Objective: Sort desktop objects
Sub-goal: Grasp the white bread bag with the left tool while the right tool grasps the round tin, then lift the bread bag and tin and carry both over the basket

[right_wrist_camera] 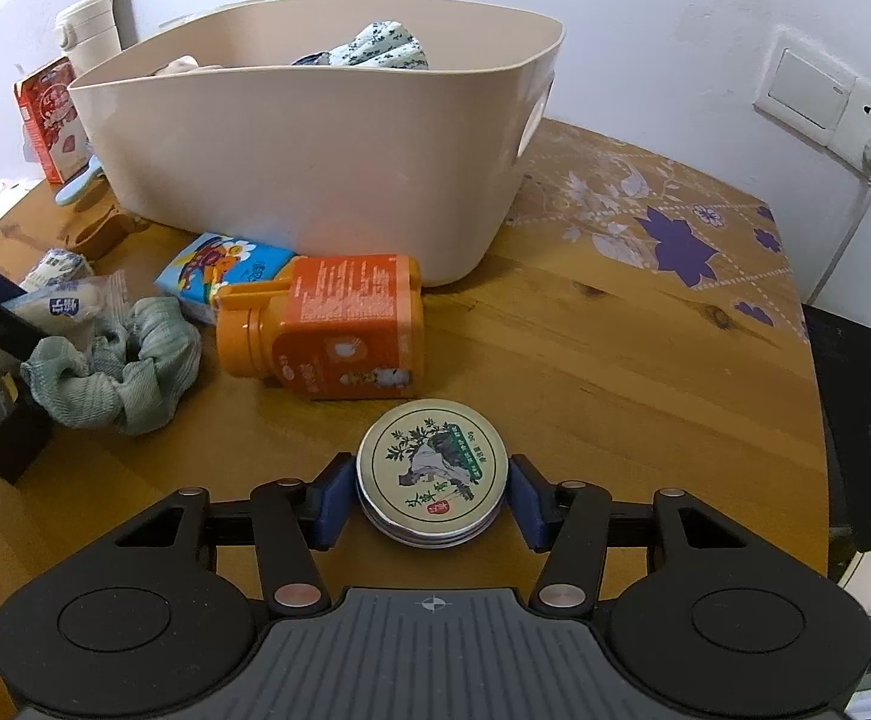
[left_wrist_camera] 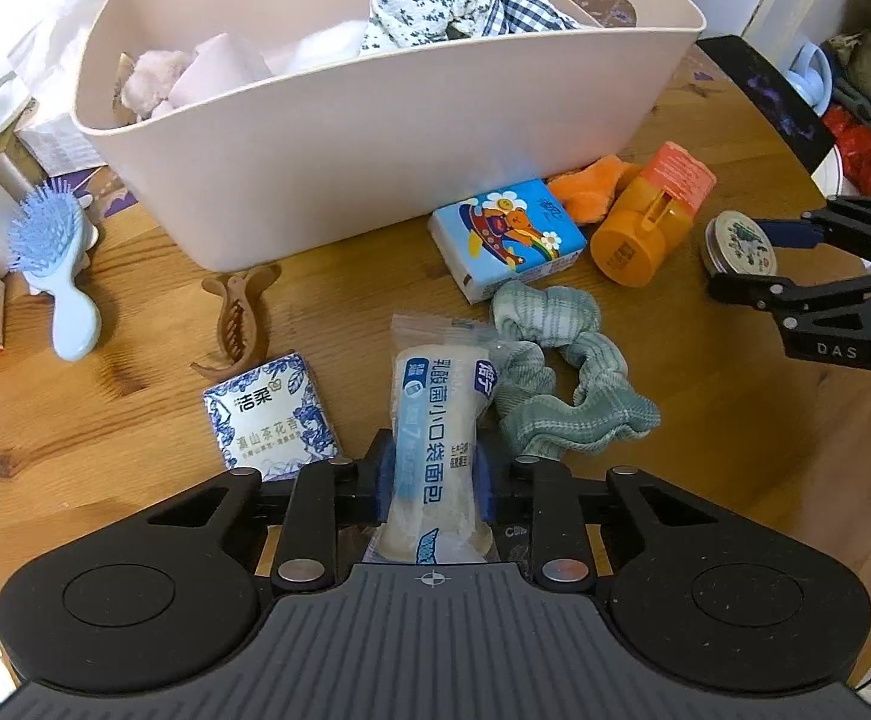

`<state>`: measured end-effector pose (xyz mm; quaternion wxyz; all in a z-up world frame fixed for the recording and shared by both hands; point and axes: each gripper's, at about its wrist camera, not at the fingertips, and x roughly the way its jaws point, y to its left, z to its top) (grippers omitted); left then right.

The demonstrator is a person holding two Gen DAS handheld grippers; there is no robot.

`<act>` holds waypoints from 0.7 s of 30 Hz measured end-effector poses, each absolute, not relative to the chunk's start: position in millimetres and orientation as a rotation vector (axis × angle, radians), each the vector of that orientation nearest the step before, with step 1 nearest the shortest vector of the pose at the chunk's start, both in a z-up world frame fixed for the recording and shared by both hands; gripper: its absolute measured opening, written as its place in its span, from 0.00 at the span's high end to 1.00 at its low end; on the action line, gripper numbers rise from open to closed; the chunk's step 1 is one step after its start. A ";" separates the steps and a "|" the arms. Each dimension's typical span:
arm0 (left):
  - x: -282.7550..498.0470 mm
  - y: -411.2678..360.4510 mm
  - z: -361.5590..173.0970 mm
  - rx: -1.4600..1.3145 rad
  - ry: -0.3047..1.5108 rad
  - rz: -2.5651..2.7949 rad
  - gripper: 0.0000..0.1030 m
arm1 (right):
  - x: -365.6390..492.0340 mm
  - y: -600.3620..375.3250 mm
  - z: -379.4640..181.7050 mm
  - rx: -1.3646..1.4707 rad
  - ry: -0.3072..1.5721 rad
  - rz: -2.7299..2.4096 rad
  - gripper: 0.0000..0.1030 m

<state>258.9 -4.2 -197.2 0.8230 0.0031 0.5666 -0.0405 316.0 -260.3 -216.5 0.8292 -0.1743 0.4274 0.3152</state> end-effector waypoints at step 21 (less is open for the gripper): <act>223.4 4.8 -135.7 -0.062 1.037 -0.082 0.75 | 279.2 -267.6 -160.9 -0.391 0.787 0.605 0.50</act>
